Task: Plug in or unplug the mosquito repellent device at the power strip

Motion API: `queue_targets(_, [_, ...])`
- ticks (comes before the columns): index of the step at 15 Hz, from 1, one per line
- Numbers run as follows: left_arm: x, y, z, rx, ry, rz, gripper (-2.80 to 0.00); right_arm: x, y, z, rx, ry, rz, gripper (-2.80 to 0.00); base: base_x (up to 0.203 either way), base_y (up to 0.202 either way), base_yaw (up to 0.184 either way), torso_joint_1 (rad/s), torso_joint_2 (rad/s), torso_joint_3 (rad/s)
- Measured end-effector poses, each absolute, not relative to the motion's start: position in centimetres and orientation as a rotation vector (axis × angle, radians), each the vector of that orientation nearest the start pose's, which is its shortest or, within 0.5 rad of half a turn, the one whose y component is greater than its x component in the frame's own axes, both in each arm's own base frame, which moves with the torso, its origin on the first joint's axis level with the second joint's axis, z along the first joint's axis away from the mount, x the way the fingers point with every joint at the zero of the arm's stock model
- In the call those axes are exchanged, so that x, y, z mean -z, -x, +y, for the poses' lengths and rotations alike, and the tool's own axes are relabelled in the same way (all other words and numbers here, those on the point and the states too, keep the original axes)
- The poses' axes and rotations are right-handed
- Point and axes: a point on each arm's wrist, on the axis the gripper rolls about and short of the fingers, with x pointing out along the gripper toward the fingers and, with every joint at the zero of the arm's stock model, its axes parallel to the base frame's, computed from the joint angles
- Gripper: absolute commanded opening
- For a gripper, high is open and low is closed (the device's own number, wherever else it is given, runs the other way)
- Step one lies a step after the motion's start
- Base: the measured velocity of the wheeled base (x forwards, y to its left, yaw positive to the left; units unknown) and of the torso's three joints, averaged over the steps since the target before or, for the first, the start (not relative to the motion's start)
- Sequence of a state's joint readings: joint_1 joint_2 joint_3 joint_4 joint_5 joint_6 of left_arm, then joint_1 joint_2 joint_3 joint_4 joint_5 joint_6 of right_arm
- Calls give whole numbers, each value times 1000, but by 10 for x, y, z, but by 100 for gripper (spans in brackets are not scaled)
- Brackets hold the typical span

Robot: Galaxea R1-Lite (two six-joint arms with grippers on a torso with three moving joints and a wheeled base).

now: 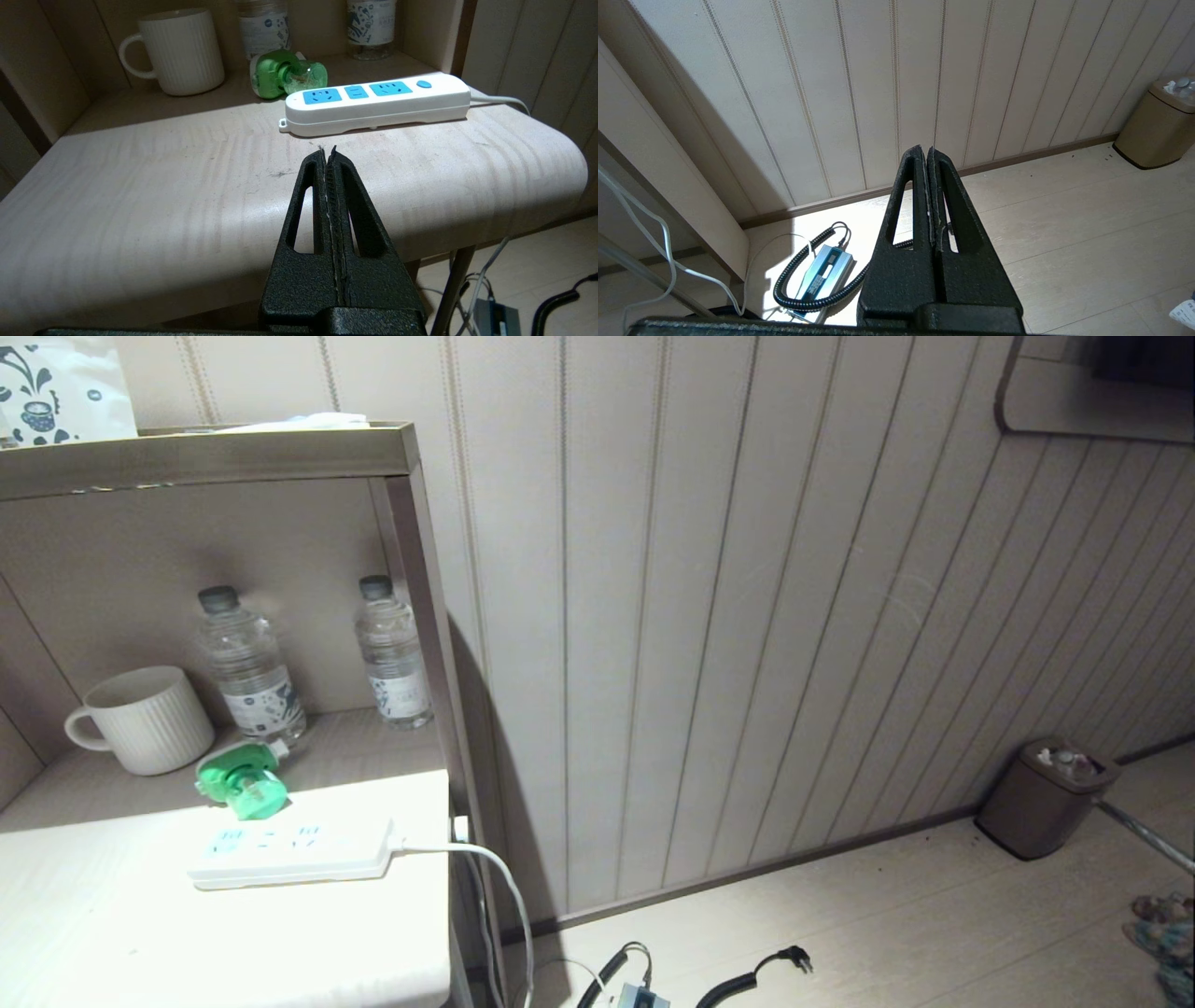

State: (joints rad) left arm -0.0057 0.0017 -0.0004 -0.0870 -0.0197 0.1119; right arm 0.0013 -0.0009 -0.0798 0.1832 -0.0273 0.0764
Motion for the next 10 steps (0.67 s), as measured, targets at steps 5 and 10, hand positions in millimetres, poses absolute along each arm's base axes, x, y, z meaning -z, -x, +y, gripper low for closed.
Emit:
queue_targets(5, [-85, 23, 0, 13, -42, -92, -280, -79, 30, -1, 30, -75, 101, -280, 0, 0, 0, 0, 0, 0])
queue_targets(10, [-85, 23, 0, 12, -31, -93, -280, -79, 30, -1, 29, -74, 102, -280, 0, 0, 0, 0, 0, 0])
